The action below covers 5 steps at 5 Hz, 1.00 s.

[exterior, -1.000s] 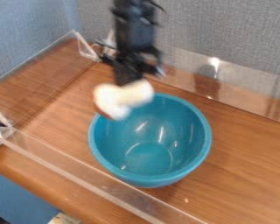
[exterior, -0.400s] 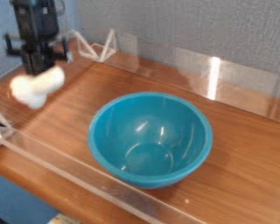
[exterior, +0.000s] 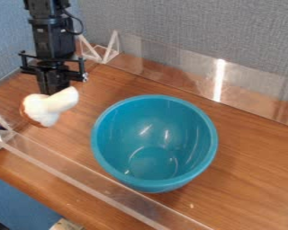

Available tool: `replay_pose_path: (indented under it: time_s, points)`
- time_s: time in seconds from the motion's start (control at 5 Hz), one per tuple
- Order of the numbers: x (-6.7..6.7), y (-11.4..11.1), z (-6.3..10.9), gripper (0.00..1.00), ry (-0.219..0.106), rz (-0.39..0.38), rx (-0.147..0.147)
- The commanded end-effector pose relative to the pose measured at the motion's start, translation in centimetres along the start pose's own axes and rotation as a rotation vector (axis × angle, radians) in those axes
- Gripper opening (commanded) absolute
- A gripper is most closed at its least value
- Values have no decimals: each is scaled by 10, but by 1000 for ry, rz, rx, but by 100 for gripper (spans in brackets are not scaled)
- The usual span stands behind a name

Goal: Remove the mushroom from inside the blue bowl and put it on the table

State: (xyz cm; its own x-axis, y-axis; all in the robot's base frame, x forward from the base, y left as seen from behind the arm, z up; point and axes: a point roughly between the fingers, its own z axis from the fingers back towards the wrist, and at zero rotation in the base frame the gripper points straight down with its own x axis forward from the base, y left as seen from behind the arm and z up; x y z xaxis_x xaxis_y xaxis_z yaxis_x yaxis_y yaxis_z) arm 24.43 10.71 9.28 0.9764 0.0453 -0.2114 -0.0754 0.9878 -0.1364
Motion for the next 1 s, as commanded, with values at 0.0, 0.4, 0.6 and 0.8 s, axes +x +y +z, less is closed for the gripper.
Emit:
replay_pose_path:
  time_s: [0.0,0.4,0.6,0.8]
  points:
    - [3,-7,10,0,-60,-12,35]
    - [11,-9,-1,0,-57,-10,41]
    - [12,-8,-7,0,-59,-7,42]
    - [12,-7,-6,100,-58,-3,37]
